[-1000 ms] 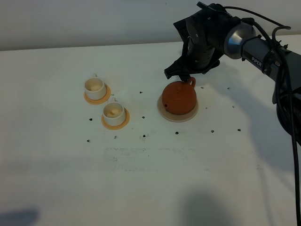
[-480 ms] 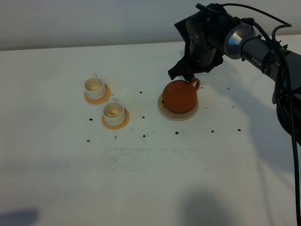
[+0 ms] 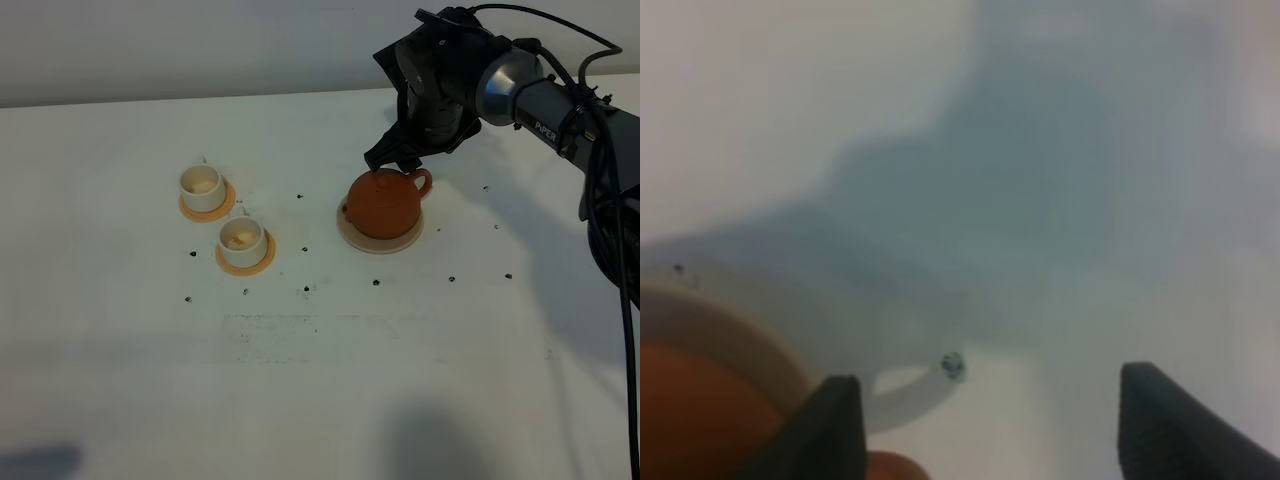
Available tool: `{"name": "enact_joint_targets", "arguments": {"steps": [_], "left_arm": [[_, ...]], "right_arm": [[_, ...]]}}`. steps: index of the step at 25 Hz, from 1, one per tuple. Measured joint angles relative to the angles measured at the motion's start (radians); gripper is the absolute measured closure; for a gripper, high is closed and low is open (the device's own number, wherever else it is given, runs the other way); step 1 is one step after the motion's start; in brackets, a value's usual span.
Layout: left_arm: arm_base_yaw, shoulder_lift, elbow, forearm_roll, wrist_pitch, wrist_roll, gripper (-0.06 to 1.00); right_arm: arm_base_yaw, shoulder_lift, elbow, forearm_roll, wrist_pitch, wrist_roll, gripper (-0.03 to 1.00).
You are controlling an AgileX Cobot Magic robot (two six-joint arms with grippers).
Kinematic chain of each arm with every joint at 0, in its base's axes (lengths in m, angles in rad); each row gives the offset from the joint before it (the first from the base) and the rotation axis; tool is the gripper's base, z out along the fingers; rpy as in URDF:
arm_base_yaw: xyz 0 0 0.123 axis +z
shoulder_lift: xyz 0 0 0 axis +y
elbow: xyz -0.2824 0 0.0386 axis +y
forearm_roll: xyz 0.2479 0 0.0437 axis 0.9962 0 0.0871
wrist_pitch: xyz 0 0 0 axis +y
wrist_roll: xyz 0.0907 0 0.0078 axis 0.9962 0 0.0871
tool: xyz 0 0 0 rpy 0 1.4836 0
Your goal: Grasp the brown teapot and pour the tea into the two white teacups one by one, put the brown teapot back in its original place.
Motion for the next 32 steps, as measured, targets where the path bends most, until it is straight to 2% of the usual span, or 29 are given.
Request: {"name": "enact_joint_targets", "arguments": {"steps": [16,32], "left_arm": [[0.000,0.000,0.000,0.000,0.000,0.000,0.65],[0.000,0.000,0.000,0.000,0.000,0.001,0.65]], "right_arm": [[0.000,0.000,0.000,-0.071,0.039,-0.002,0.44],[-0.001,0.000,0.000,-0.087,0.079,-0.023,0.44]]}}
